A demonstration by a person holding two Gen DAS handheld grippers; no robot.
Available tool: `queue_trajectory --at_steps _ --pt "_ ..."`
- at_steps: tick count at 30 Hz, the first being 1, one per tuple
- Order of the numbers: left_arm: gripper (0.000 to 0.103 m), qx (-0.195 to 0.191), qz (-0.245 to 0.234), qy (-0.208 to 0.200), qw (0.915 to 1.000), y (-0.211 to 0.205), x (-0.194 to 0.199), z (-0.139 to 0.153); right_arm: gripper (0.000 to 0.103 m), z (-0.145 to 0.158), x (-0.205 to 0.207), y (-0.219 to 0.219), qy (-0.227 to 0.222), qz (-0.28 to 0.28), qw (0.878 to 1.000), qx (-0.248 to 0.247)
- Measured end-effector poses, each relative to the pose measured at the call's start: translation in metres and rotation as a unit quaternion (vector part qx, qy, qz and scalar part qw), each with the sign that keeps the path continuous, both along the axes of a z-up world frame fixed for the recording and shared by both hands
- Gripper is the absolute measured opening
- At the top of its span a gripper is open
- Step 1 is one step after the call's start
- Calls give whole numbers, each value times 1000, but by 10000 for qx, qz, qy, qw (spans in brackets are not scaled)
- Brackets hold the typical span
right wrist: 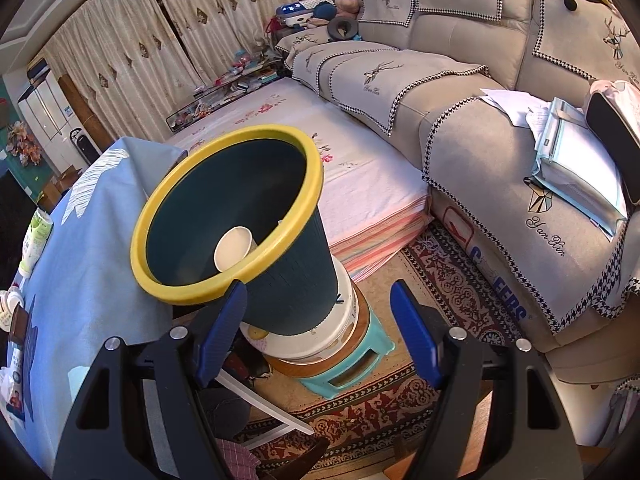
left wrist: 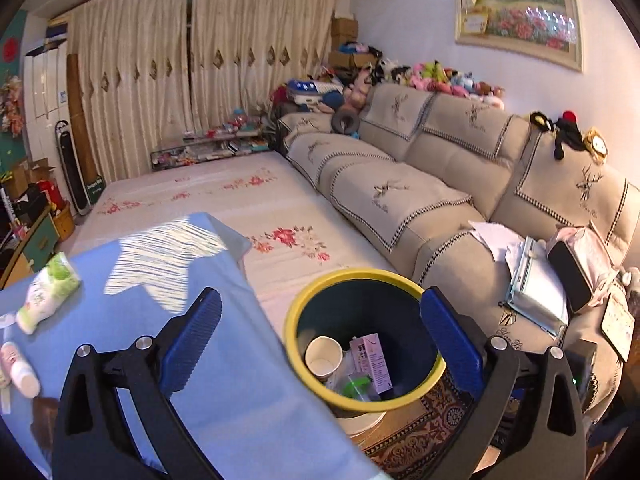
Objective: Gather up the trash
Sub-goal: 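Reach the right gripper to the brown plastic tray and grasp its rim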
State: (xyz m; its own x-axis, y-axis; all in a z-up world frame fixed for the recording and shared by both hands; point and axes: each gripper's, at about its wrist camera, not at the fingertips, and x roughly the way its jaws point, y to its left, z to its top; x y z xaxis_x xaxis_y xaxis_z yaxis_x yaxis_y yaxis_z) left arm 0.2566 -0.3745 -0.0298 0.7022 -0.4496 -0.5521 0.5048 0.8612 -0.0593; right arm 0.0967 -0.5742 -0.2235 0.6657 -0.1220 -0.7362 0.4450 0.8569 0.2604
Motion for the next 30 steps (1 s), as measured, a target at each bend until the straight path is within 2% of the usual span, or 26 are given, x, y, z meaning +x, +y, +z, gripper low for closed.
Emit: queue_trajectory --at_steps 5,9,16,23,30 --pt "98 -244 368 -184 9989 66 -35 22 70 10 3 13 -47 139 9998 -114" --pt "98 -294 741 -361 9962 114 -60 29 70 19 9 33 -71 381 9990 -214" --pt "98 -296 1523 -558 9863 207 -97 33 70 36 27 80 -125 905 9950 -411" --pt "98 -352 2555 -579 9644 298 -120 30 70 62 58 148 -278 1747 9827 -542" --pt "98 -399 3174 -627 9454 359 -134 26 70 81 92 240 -380 2741 9593 -571"
